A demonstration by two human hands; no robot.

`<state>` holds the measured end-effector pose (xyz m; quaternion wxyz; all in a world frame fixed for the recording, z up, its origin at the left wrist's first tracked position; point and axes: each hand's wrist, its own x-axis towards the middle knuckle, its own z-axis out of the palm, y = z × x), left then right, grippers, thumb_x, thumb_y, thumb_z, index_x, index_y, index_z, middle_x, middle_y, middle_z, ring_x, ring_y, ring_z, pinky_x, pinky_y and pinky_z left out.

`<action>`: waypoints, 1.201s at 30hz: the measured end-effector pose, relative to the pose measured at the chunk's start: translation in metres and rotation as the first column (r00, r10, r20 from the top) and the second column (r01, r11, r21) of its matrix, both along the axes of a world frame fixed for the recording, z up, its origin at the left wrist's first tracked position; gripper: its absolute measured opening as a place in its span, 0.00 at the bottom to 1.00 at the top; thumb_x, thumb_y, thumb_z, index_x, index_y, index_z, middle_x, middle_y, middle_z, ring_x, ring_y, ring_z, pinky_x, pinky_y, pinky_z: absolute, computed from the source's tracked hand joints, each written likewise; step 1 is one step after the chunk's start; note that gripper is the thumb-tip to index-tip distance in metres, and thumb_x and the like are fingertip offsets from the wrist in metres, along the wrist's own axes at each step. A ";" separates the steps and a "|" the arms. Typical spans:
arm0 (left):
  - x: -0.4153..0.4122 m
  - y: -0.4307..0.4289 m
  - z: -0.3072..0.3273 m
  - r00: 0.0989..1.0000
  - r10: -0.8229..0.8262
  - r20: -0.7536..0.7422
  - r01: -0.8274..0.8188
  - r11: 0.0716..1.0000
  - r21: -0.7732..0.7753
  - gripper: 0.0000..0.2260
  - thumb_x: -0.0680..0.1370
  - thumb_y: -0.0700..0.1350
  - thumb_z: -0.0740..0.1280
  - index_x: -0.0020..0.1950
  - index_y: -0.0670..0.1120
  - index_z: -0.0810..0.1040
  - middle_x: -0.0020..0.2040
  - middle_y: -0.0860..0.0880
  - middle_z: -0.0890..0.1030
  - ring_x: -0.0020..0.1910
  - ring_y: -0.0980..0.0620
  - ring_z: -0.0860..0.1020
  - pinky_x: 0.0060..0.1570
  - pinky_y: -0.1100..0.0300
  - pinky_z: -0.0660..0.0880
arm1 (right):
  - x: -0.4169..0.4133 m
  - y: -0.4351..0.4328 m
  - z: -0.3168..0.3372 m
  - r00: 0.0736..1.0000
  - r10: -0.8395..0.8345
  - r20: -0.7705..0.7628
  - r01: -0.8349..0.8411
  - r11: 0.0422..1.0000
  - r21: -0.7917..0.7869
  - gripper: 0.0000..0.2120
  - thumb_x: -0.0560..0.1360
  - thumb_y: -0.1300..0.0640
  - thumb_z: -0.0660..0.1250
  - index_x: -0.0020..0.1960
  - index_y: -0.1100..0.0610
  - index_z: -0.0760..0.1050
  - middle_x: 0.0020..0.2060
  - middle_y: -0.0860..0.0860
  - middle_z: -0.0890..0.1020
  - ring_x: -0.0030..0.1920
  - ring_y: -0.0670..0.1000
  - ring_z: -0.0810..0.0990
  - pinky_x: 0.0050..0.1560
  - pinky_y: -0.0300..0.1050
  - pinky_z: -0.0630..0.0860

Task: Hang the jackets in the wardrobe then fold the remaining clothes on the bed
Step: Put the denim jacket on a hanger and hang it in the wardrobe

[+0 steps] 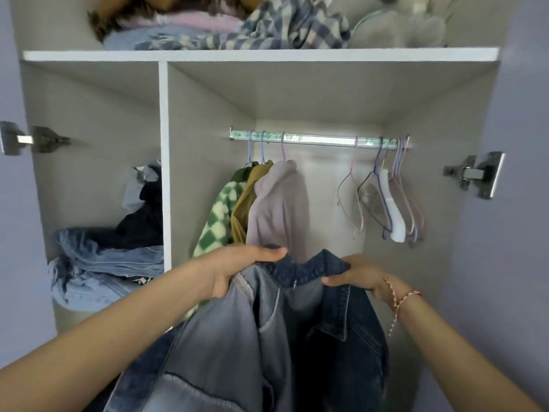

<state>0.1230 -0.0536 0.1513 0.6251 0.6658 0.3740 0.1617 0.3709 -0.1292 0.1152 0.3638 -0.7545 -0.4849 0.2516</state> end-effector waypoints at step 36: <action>0.104 0.130 0.051 0.977 0.069 0.202 -0.137 0.929 0.343 0.15 0.74 0.43 0.70 0.57 0.36 0.74 0.55 0.42 0.77 0.54 0.44 0.76 0.54 0.58 0.74 | 0.018 0.106 0.112 0.887 -0.270 -0.375 0.450 0.691 0.566 0.14 0.78 0.67 0.53 0.59 0.70 0.72 0.28 0.51 0.65 0.24 0.47 0.62 0.19 0.32 0.55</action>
